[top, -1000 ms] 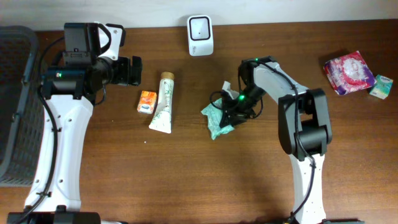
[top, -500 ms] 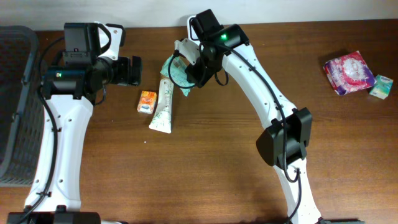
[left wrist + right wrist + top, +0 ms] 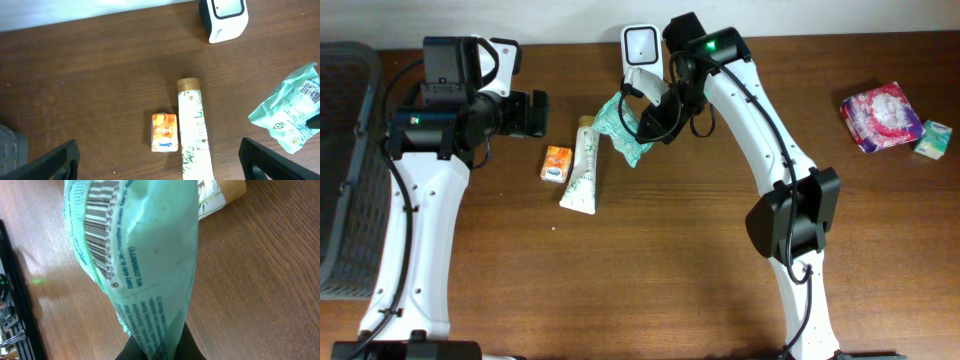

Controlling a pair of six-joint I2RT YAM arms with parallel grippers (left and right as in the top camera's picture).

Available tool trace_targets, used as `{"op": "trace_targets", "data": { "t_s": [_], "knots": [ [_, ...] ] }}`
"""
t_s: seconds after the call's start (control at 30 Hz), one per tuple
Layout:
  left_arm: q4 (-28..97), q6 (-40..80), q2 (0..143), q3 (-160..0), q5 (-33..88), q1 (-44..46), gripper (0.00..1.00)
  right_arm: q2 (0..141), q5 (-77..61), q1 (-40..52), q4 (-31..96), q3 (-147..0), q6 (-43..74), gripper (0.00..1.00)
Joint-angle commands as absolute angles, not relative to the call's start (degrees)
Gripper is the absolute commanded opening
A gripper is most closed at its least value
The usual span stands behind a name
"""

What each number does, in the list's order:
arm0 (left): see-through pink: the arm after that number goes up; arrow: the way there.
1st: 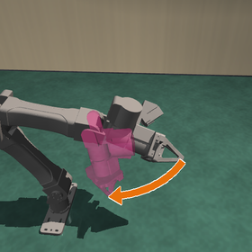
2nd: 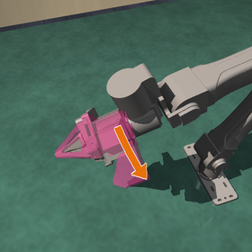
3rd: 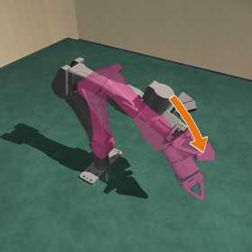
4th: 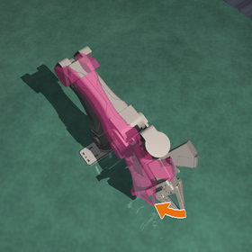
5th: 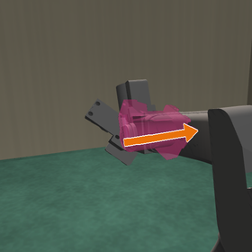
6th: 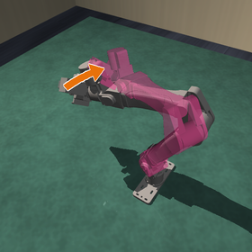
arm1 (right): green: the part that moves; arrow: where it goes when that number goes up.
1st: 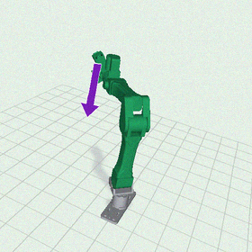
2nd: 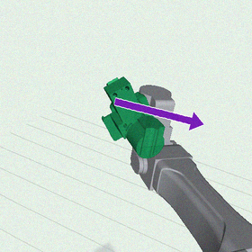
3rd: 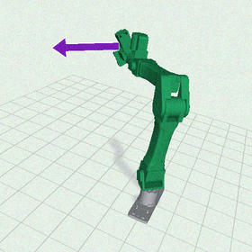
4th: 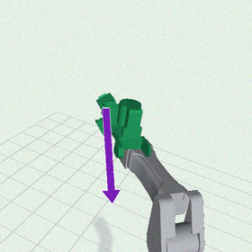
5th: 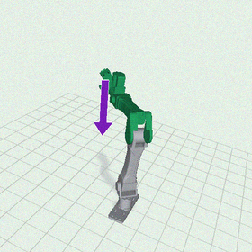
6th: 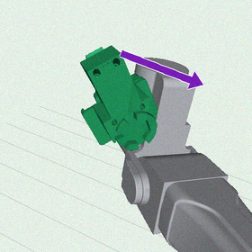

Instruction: Scan the item barcode

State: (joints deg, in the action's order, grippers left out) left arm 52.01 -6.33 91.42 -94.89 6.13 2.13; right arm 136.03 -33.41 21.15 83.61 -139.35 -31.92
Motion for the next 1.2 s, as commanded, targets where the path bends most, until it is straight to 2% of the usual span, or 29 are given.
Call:
{"op": "trace_targets", "data": {
  "t_s": [0.0, 0.13, 0.2, 0.23, 0.27, 0.3, 0.4, 0.47, 0.6, 0.73, 0.77, 0.8, 0.87, 0.93, 0.97, 1.0, 1.03, 1.17],
  "knots": [
    [51.92, -5.82, 91.18, -95.39, 6.17, 2.07, 0.99, 135.06, -35.35, 21.30, 83.70, -140.44, -32.82, 0.04],
    [51.92, -5.82, 91.18, -95.39, 6.17, 2.07, 0.99, 135.17, -35.31, 21.30, 83.70, -140.42, -32.80, 0.04],
    [51.92, -5.82, 91.18, -95.39, 6.17, 2.07, 0.99, 135.28, -29.15, 21.30, 83.37, -140.42, -28.45, 0.04],
    [51.94, -5.82, 91.18, -95.39, 6.17, 2.07, 0.99, 135.39, -11.73, 21.30, 82.32, -140.42, -13.21, 0.04],
    [51.92, -5.82, 91.18, -95.39, 6.20, 2.07, 0.99, 135.39, -3.77, 21.34, 82.56, -140.42, -7.90, 0.04],
    [51.92, -5.82, 91.18, -95.39, 6.20, 2.07, 0.99, 135.39, 10.17, 21.34, 84.47, -140.42, 1.69, 0.04],
    [51.92, -5.82, 91.18, -95.39, 6.17, 2.07, 0.99, 135.41, 20.60, 21.34, 87.29, -137.82, 12.82, 0.04],
    [51.94, -5.82, 91.18, -95.39, 6.20, 2.07, 0.99, 135.41, 28.08, 21.34, 86.19, -129.88, 19.25, 0.04],
    [51.92, -5.82, 91.18, -95.39, 6.17, 2.07, 0.99, 135.41, 30.68, 21.37, 79.44, -114.48, 20.84, 0.04],
    [51.94, -5.82, 91.18, -95.39, 6.17, 2.07, 0.99, 135.35, 24.49, 24.47, 80.75, -114.91, 21.71, 0.17],
    [51.94, -5.82, 91.18, -95.39, 6.17, 2.07, 0.99, 135.35, 23.53, 25.63, 80.27, -114.91, 21.74, 0.22],
    [51.94, -5.82, 91.18, -95.39, 6.17, 2.07, 0.99, 135.35, 21.47, 27.18, 79.20, -114.91, 21.71, 0.34],
    [51.92, -5.82, 91.18, -95.39, 6.17, 2.07, 0.99, 135.35, 18.79, 29.98, 78.41, -114.91, 21.71, 0.35],
    [51.92, -5.82, 91.18, -95.39, 6.17, 2.07, 0.99, 135.35, 20.38, 32.56, 78.59, -115.00, 21.71, 0.40],
    [51.92, -5.82, 91.18, -95.39, 6.20, 2.07, 0.99, 135.35, 22.28, 33.50, 78.61, -115.09, 21.71, 0.36],
    [51.94, -5.82, 91.18, -95.39, 6.17, 2.07, 0.99, 135.35, 24.99, 33.91, 78.74, -115.09, 21.71, 0.11],
    [51.92, -5.82, 91.18, -95.39, 6.17, 2.07, 0.99, 135.35, 28.01, 33.71, 79.05, -115.09, 21.74, 0.04],
    [51.92, -5.82, 91.18, -95.39, 6.17, 2.07, 0.99, 135.35, 47.18, 31.35, 84.95, -115.07, 23.20, 0.04]
  ]
}}
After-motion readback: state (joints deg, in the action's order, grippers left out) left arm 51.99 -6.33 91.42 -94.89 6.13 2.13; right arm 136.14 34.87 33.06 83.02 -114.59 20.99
